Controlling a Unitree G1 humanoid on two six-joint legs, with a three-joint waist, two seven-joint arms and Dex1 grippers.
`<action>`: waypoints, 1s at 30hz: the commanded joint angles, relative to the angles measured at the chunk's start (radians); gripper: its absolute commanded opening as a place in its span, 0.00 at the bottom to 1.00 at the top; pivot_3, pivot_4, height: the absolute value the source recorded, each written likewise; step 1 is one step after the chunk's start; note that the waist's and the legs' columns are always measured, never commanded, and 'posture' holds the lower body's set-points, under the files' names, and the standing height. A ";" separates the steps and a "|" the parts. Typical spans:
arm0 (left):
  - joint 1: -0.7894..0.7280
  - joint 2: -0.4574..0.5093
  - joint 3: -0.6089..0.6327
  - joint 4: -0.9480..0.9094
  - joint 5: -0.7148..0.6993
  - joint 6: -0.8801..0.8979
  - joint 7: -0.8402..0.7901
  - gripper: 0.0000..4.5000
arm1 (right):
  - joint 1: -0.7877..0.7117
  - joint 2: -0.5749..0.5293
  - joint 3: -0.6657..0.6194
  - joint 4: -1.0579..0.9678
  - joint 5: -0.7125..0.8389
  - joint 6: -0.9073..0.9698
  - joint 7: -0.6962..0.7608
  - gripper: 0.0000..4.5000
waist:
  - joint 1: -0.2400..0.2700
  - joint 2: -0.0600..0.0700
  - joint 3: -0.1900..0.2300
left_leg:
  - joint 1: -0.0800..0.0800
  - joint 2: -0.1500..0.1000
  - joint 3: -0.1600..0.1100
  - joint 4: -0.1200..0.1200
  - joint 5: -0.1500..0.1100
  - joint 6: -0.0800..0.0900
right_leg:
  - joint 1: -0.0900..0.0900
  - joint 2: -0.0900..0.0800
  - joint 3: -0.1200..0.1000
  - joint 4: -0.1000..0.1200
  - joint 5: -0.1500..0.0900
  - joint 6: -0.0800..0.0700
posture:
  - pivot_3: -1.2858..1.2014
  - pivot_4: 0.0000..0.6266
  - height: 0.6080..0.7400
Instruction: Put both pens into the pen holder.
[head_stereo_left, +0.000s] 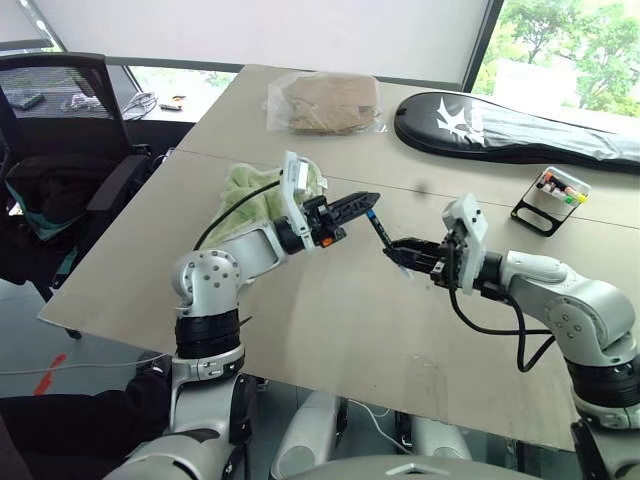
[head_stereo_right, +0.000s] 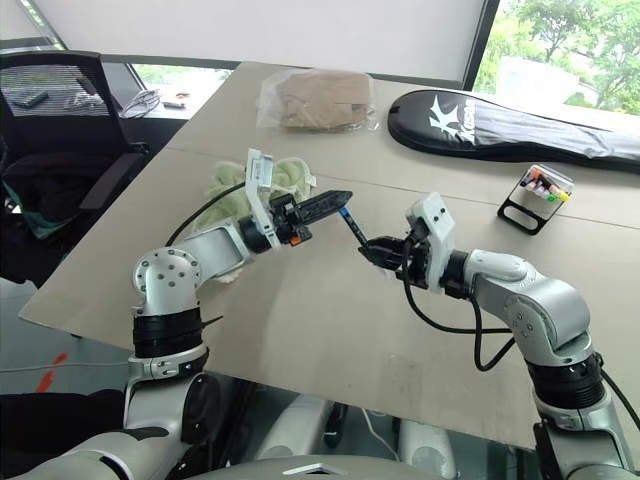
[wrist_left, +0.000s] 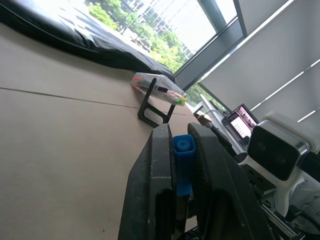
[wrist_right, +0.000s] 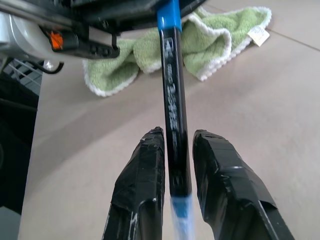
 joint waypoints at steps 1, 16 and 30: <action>0.001 0.010 -0.029 -0.036 -0.013 -0.014 -0.023 0.00 | -0.045 0.033 -0.009 -0.035 0.033 -0.001 -0.012 0.23 | 0.000 0.000 0.000 | 0.000 0.000 0.000 0.000 0.000 0.000 | 0.000 0.000 0.000 0.000 0.000 0.000 | 0.52 0.24 1.00; 0.020 0.091 -0.182 -0.115 0.107 -0.111 -0.106 0.00 | -0.143 0.038 0.025 -0.017 0.027 0.119 -0.036 0.23 | 0.000 0.000 0.000 | 0.000 0.000 0.000 -0.001 0.000 0.000 | 0.000 0.000 0.000 -0.001 0.000 0.000 | 0.52 0.24 1.00; -0.013 0.175 -0.362 -0.168 0.380 -0.378 -0.207 0.00 | -0.240 0.005 0.031 -0.013 -0.014 0.247 -0.094 0.23 | 0.001 0.000 0.000 | -0.002 0.000 0.000 -0.003 0.000 0.000 | -0.001 -0.001 0.000 -0.006 0.000 0.000 | 0.52 0.24 1.00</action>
